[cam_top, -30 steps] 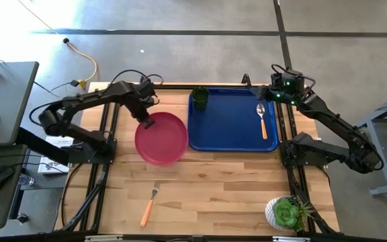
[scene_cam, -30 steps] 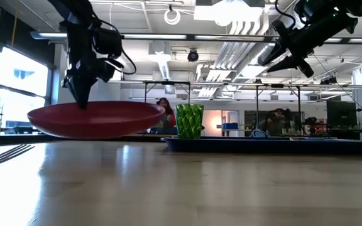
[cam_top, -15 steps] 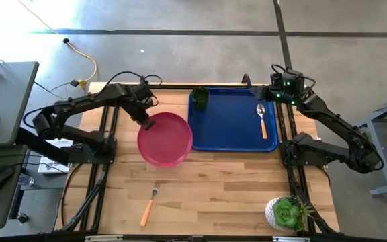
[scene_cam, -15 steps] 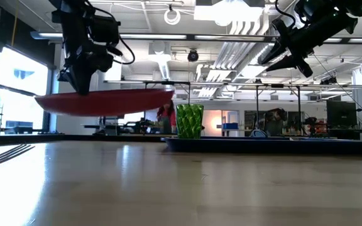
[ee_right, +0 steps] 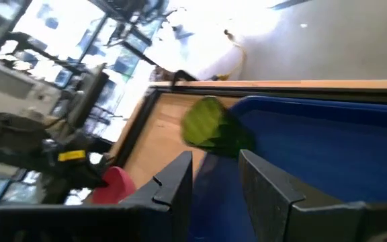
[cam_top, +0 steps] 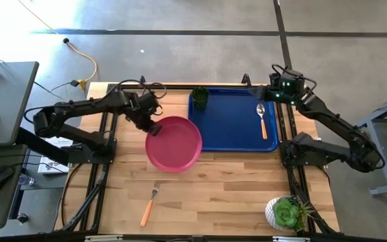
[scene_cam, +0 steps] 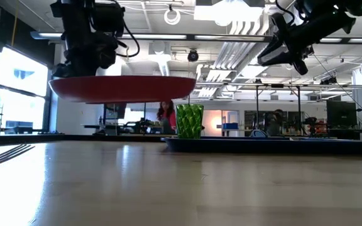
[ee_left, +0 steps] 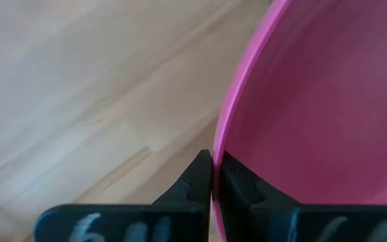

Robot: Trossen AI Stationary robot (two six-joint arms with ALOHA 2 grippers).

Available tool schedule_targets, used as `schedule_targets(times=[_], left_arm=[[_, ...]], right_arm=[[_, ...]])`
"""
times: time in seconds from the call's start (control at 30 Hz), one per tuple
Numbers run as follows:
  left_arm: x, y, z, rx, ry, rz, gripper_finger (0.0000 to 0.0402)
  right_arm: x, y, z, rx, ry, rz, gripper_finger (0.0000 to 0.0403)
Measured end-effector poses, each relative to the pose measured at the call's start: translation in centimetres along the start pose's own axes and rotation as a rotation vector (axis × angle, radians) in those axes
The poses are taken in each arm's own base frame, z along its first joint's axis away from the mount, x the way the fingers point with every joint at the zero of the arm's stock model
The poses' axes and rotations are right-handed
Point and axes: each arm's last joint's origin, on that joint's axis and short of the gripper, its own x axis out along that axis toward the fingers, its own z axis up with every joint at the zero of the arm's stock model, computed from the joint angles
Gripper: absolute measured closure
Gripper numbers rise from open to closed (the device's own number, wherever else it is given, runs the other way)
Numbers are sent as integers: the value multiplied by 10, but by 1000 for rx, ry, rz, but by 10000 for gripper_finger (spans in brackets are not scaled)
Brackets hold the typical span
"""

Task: Pick and place plate/cup/fork/spoon on tray
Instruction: Put the pink plate on the blue tray

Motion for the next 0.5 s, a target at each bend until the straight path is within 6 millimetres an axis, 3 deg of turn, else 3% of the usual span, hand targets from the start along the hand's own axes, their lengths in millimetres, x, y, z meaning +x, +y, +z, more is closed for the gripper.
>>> schedule_targets(times=[0.5], left_arm=[[-34,-42,0,74,-186,-12,398]], right_arm=[[8,62,-26,0,-7,310,289]])
